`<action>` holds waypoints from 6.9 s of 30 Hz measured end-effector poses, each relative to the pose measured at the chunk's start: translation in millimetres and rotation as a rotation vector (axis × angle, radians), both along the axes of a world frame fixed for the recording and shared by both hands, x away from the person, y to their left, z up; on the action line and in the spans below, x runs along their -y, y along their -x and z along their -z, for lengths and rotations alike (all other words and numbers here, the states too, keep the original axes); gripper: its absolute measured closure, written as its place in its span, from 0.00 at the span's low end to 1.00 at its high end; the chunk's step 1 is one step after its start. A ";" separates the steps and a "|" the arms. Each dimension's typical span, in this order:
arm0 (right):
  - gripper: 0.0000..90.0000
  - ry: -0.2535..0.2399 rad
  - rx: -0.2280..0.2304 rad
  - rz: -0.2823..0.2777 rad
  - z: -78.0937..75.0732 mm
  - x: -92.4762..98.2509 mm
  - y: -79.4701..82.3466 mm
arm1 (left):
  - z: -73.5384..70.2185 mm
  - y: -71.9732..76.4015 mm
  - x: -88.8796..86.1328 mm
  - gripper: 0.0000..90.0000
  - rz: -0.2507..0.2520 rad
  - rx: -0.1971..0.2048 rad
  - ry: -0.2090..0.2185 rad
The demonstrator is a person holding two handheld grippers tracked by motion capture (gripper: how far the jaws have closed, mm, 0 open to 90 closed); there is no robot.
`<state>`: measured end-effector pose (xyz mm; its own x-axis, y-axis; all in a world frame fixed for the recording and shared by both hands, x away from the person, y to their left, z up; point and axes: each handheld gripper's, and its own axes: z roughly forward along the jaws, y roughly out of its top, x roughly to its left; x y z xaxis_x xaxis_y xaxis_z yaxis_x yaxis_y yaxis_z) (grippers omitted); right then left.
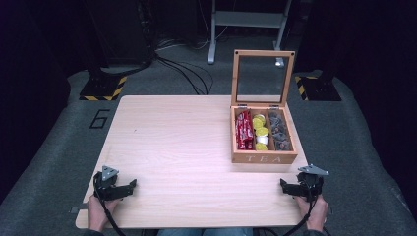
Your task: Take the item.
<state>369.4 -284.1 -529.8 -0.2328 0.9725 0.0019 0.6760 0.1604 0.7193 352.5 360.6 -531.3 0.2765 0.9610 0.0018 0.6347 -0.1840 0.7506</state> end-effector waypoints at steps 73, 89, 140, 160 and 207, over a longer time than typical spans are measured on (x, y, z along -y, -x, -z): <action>0.00 0.006 0.003 -0.019 0.3 -0.3 0.2 | -98.1 -82.0 125.5 0.02 0.259 0.040 0.007; 0.00 0.003 0.002 -0.020 0.3 -0.5 0.5 | -107.3 -100.8 170.8 0.03 0.327 0.044 -0.015; 0.00 0.010 0.007 -0.022 0.0 -1.7 1.0 | -115.2 -166.2 332.1 0.07 0.475 0.028 0.028; 0.01 0.006 0.007 -0.022 0.1 -1.3 0.5 | -99.2 -187.2 379.9 0.42 0.486 -0.036 0.029; 0.01 0.002 0.003 -0.008 0.2 -0.8 0.4 | -98.6 -177.2 375.4 0.93 0.423 -0.042 0.081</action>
